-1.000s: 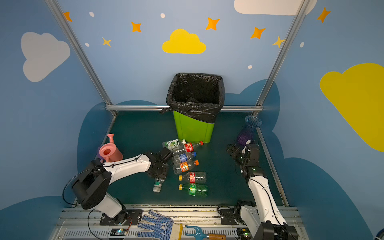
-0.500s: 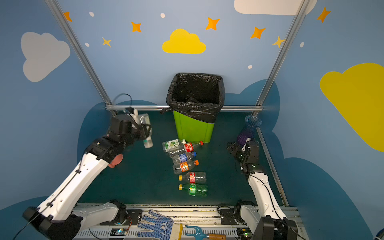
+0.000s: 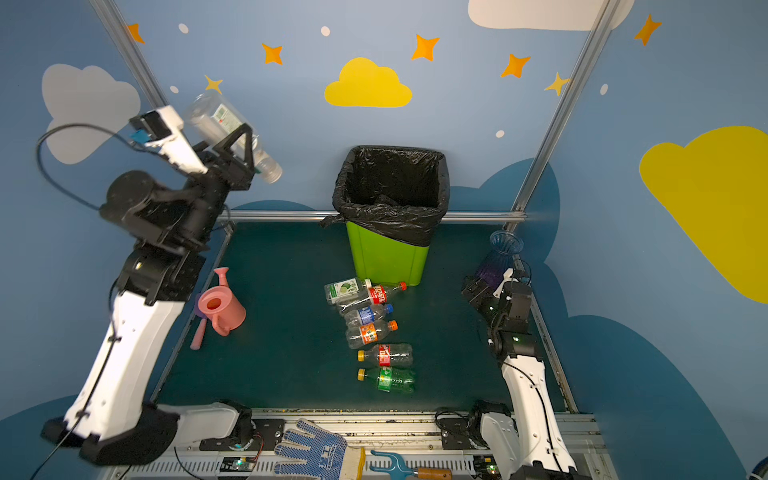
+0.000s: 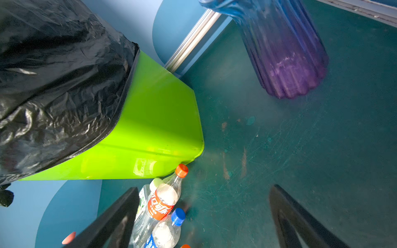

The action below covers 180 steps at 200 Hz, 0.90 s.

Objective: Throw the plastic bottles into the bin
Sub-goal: 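Lift the square bottle with the left gripper over the bin and release, then draw the left gripper back from the bin rim, then lower the left gripper to the green soda bottle nearest the robot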

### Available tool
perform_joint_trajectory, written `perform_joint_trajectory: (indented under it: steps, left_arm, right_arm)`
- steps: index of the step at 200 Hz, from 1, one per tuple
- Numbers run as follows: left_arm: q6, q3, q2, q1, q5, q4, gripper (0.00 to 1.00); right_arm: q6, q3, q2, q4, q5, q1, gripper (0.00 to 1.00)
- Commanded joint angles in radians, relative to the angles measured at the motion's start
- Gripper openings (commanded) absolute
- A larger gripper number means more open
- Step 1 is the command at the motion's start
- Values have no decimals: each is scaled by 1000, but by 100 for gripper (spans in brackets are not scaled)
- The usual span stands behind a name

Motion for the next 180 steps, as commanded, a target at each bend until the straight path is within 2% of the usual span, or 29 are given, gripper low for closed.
perform_joint_trajectory:
  steps: [1,15,20,22,41,65,80,87,130,160,180]
  left_arm:
    - [-21,412,402,-73,137,-389,54]
    - [-3,953,707,-122,169,-653,58]
    - [-9,1135,797,-133,169,-691,59]
    - [-19,1149,803,-134,165,-671,59]
    - [-93,807,613,-124,223,-417,65]
    - [-58,345,341,-129,208,-65,87]
    - [-25,114,198,-138,165,121,99]
    - [-14,31,147,-141,148,173,100]
    - [77,-278,-55,-136,64,158,100]
    - [46,-539,-164,-96,9,119,100]
    - [38,-693,-222,-79,12,71,100]
  right_arm:
    - [15,-17,1,13,-43,-3,93]
    - [9,-4,9,-9,-61,-3,93]
    - [0,3,8,-25,-63,-5,93]
    - [-3,6,7,-31,-63,-5,93]
    - [-56,21,-20,-83,-46,-9,93]
    - [-75,-1,-67,-106,-4,-15,93]
    - [-52,-33,-80,-86,-5,-20,93]
    - [-36,-49,-79,-73,-11,-20,93]
    - [29,-71,-23,4,-76,-20,93]
    - [23,-37,12,-15,-98,-18,93]
    - [27,-40,13,-15,-99,-17,93]
